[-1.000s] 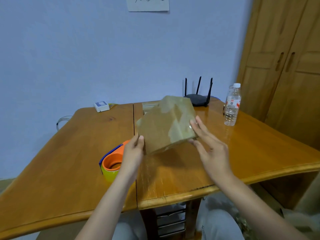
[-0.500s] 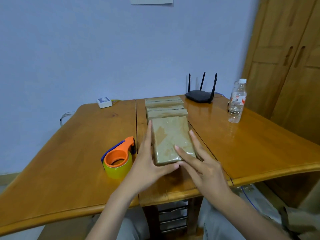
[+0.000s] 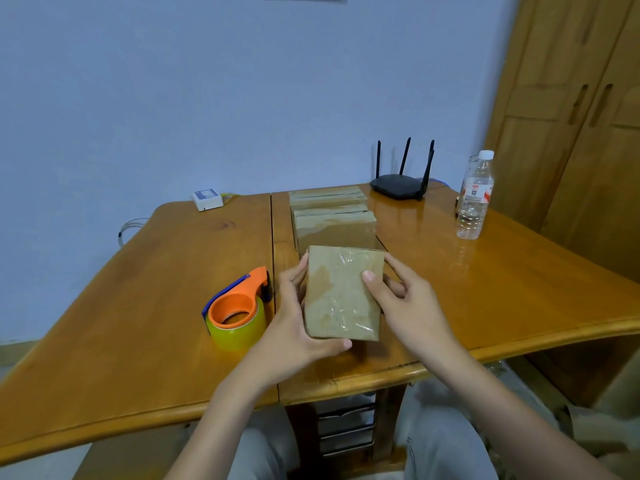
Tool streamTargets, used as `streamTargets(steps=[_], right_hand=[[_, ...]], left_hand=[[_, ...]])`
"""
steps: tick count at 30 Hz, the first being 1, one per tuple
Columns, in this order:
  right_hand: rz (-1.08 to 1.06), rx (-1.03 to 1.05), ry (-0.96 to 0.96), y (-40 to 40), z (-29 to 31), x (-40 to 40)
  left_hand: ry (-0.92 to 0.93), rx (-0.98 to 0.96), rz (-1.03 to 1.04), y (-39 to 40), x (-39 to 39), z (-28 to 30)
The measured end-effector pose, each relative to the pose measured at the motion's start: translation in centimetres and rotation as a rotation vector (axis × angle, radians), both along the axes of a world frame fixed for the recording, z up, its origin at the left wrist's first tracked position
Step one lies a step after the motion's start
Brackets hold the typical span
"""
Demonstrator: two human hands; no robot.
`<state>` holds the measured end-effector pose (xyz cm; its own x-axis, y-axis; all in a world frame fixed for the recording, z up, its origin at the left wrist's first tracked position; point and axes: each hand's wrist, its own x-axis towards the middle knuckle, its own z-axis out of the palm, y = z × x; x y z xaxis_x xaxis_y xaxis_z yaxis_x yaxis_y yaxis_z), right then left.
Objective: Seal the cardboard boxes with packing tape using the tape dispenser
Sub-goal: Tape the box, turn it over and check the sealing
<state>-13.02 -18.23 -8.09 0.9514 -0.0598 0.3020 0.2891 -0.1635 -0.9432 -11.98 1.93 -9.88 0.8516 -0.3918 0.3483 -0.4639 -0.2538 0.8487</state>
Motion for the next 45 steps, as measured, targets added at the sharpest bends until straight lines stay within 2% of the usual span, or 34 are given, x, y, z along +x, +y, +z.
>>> streamTargets(steps=[6, 9, 13, 19, 22, 30, 34, 36, 38, 40, 42, 43, 45], right_hand=[[0.172, -0.124, 0.001, -0.6, -1.4, -0.4], [0.157, -0.06, -0.026, -0.5, -1.2, -1.0], [0.091, -0.065, -0.023, -0.7, -1.6, -1.4], [0.163, -0.07, 0.076, -1.1, -2.3, -0.9], [0.161, -0.198, 0.061, -1.3, -2.4, -0.3], [0.152, -0.317, 0.053, -1.8, -2.2, 1.1], [0.141, -0.334, 0.087, -2.6, 0.4, 1.1], [-0.004, -0.276, 0.032, -2.9, 2.3, 1.8], [-0.101, -0.322, -0.058, -2.5, 4.0, 2.9], [-0.089, -0.475, -0.088, -1.3, 5.2, 4.1], [-0.026, -0.681, -0.068, 0.6, 5.9, 5.2], [0.016, -0.756, -0.053, 1.7, 6.1, 5.8], [0.077, -0.819, -0.053, 3.8, 6.4, 6.5]], left_hand=[[0.084, -0.222, 0.107, 0.0, 0.0, -0.1], [0.004, -0.125, 0.091, -0.4, -0.2, -0.2], [-0.022, -0.135, 0.142, -0.9, -0.6, -0.9], [-0.111, -0.022, 0.227, -1.3, 0.1, -1.8], [-0.089, -0.047, 0.237, -1.6, 0.5, -2.3], [-0.034, -0.038, 0.24, -1.8, 1.6, -2.5], [-0.062, 0.118, 0.224, 0.1, 1.4, -0.6], [-0.122, 0.153, 0.37, 2.2, 2.0, 1.0], [-0.166, 0.341, 0.599, 5.1, 3.9, 1.7], [0.016, 0.739, 0.711, 7.9, 6.8, 1.7], [0.272, 1.014, 0.653, 9.4, 9.0, 1.4], [0.341, 1.05, 0.608, 9.7, 9.6, 1.1], [0.352, 1.026, 0.579, 10.0, 10.6, 0.6]])
